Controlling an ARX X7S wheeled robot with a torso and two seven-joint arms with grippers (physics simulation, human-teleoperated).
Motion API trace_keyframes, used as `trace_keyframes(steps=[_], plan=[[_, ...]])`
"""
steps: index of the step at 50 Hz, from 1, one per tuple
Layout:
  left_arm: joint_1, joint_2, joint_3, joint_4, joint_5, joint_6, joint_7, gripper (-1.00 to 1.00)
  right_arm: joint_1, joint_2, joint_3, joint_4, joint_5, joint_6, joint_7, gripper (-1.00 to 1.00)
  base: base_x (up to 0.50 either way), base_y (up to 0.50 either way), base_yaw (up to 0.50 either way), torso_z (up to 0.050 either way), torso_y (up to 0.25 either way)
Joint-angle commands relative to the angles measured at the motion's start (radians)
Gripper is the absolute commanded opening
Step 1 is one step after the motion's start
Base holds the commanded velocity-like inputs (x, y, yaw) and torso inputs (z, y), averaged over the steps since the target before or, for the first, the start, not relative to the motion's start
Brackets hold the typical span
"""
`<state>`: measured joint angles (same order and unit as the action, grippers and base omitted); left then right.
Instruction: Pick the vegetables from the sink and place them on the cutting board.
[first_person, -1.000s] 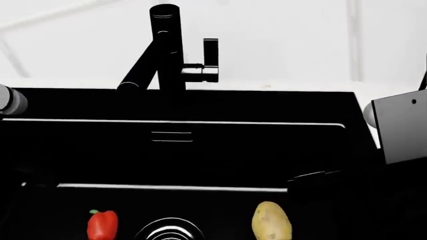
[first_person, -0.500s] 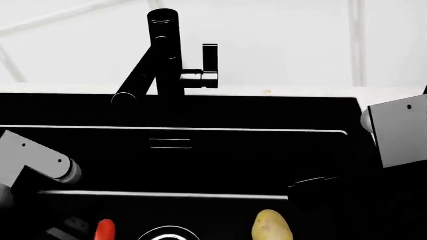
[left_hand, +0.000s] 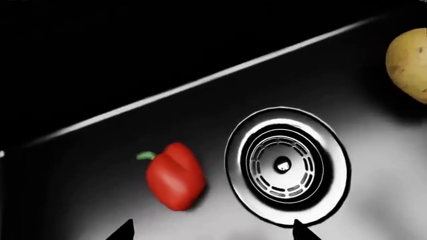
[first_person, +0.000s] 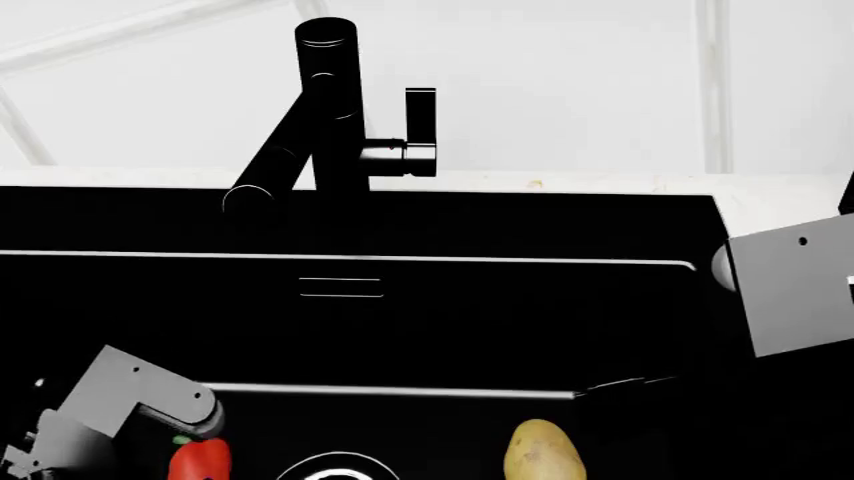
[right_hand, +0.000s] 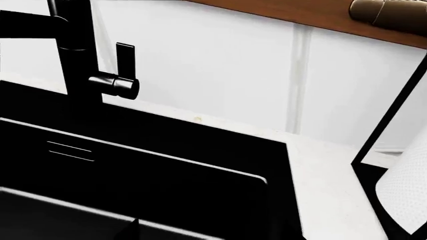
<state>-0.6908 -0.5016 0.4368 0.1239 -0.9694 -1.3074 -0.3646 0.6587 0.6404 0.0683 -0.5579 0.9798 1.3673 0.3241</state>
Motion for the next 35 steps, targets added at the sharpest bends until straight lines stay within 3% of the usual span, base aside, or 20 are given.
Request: trace_keyframes(steps=[1,18,35], plan=[[-0.052,0.042,0.078,-0.173,0.107,0.114,0.067,1.00,-0.001,-0.008,-0.015,0.020,-0.010,-0.020,-0.015,1.00,0.00,0.00,0.00,0.000,0.000],[-0.142,0.139,0.230,-0.479,0.272,0.268,0.171,1.00,-0.005,0.000,-0.035,0.033,-0.006,-0.035,-0.018,1.00,0.00,0.00,0.00,0.000,0.000],[-0.223,0.260,0.307,-0.845,0.391,0.439,0.250,1.00,-0.010,0.003,-0.072,0.044,-0.014,-0.059,-0.024,1.00,0.00,0.00,0.00,0.000,0.000]])
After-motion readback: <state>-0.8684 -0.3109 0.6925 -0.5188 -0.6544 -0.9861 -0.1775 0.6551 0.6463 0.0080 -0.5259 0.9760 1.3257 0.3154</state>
